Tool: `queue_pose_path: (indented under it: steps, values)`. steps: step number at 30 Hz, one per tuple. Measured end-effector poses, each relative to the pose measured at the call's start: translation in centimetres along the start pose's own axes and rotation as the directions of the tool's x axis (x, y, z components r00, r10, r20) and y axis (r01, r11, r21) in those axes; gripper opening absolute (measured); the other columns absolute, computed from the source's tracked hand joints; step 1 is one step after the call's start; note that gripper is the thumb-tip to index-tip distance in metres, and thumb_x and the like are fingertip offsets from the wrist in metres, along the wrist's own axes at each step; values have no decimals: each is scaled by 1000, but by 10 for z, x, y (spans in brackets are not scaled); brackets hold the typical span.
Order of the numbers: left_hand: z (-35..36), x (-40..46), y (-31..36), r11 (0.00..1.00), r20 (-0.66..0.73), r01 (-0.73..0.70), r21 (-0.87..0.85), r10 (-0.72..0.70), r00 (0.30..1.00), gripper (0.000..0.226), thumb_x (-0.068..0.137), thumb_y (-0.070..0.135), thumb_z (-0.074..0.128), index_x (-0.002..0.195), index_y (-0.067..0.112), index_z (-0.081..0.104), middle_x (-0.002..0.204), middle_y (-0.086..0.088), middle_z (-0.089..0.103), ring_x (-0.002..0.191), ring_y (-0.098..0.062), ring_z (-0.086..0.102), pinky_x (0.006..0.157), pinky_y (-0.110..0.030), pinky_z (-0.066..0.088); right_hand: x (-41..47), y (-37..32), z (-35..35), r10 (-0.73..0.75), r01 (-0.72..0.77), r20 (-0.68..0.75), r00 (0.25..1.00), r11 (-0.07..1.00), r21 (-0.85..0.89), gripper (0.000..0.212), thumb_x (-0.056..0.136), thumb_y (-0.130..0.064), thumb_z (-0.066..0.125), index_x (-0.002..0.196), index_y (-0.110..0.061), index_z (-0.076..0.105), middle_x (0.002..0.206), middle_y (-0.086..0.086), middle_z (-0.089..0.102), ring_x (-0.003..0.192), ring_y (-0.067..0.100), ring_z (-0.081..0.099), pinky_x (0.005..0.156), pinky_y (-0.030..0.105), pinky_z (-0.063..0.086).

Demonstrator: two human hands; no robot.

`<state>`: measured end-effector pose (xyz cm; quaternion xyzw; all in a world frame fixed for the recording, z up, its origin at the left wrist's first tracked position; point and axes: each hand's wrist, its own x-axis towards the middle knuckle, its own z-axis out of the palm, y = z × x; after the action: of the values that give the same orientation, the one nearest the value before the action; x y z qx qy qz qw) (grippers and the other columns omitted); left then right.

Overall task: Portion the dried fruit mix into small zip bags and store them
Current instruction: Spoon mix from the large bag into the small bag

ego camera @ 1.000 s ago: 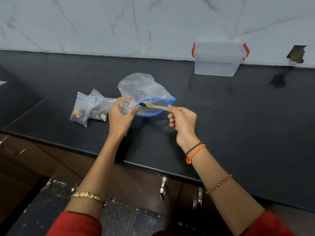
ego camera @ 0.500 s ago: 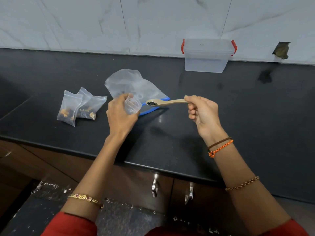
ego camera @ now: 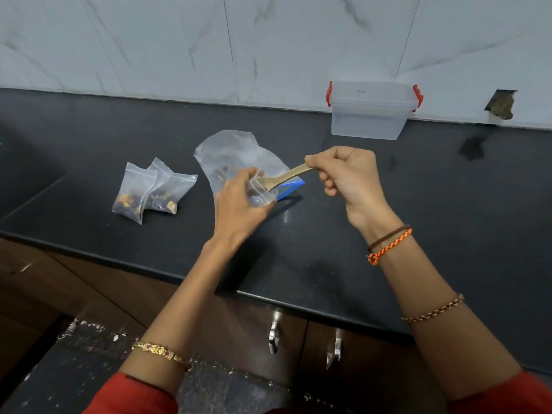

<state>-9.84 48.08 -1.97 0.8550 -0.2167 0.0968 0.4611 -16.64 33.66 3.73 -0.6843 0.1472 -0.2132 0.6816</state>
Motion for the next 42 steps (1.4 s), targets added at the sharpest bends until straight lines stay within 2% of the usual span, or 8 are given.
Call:
queue_pose_path:
  steps: [3, 7, 14, 20, 26, 32, 35, 42]
  values:
    - [-1, 0, 1, 997, 12, 46, -65, -46, 999, 45, 73, 21, 73, 114, 7, 57, 103, 6, 58, 81, -6, 53, 69, 0, 37, -3, 5, 10, -175, 175, 8, 984, 972, -160, 16, 80, -11, 69, 64, -12, 66, 49, -5, 55, 40, 0, 46, 41, 11, 37]
    - [-2, 2, -4, 989, 24, 86, -119, -84, 996, 40, 77, 13, 72, 114, 9, 57, 99, 2, 62, 82, -10, 57, 69, -2, 40, -4, 12, 14, -438, 446, 117, 891, 804, -392, 7, 80, -16, 70, 74, -14, 70, 60, -2, 63, 53, 6, 52, 51, 13, 41]
    - [-4, 9, -10, 983, 3, 90, -163, -90, 996, 41, 75, 13, 73, 113, 13, 57, 102, 0, 65, 94, -17, 61, 83, -25, 49, 1, 14, 7, -810, 814, 326, 488, 287, -506, 7, 78, -15, 70, 74, -10, 72, 64, 0, 68, 55, 11, 54, 55, 19, 41]
    - [-10, 20, -20, 989, -97, 92, 114, -81, 992, 57, 70, 22, 78, 121, 14, 55, 113, -1, 64, 103, -24, 58, 83, -33, 46, 7, 22, -5, -304, 288, -54, 951, 937, -197, 15, 84, -15, 67, 69, -15, 66, 54, -10, 57, 48, 1, 51, 49, 13, 43]
    - [-4, 24, -37, 916, -24, 109, 386, -108, 994, 46, 78, 20, 67, 121, 16, 52, 110, -8, 64, 101, -33, 57, 71, -29, 35, 9, 52, -25, 322, -309, -80, 943, 941, 141, 20, 88, -13, 62, 68, -10, 58, 58, -1, 49, 39, 1, 45, 42, 12, 42]
    - [-5, 24, -40, 979, -269, 136, 153, -91, 959, 27, 85, 18, 59, 111, 11, 59, 96, -12, 66, 91, -32, 58, 70, -27, 34, 7, 62, -6, 203, -204, -91, 975, 979, -5, 24, 90, -12, 59, 66, -10, 56, 57, 1, 50, 40, 1, 47, 42, 13, 42]
    - [-8, 22, -37, 991, -255, 135, 18, -126, 959, 25, 84, 19, 63, 108, 13, 59, 94, 0, 62, 86, -17, 53, 74, -23, 34, 15, 70, 25, 3, -62, -215, 977, 962, -267, 24, 88, -20, 59, 65, -14, 55, 63, 6, 61, 62, 22, 61, 60, 34, 53]
    - [-16, 26, -40, 884, -120, 208, -419, -281, 952, 22, 72, 18, 67, 91, 26, 59, 92, 4, 63, 95, -18, 62, 84, -30, 50, 17, 84, 89, -327, 278, 77, 942, 629, -726, 25, 97, -21, 46, 95, 1, 58, 86, 21, 67, 80, 39, 62, 61, 33, 33]
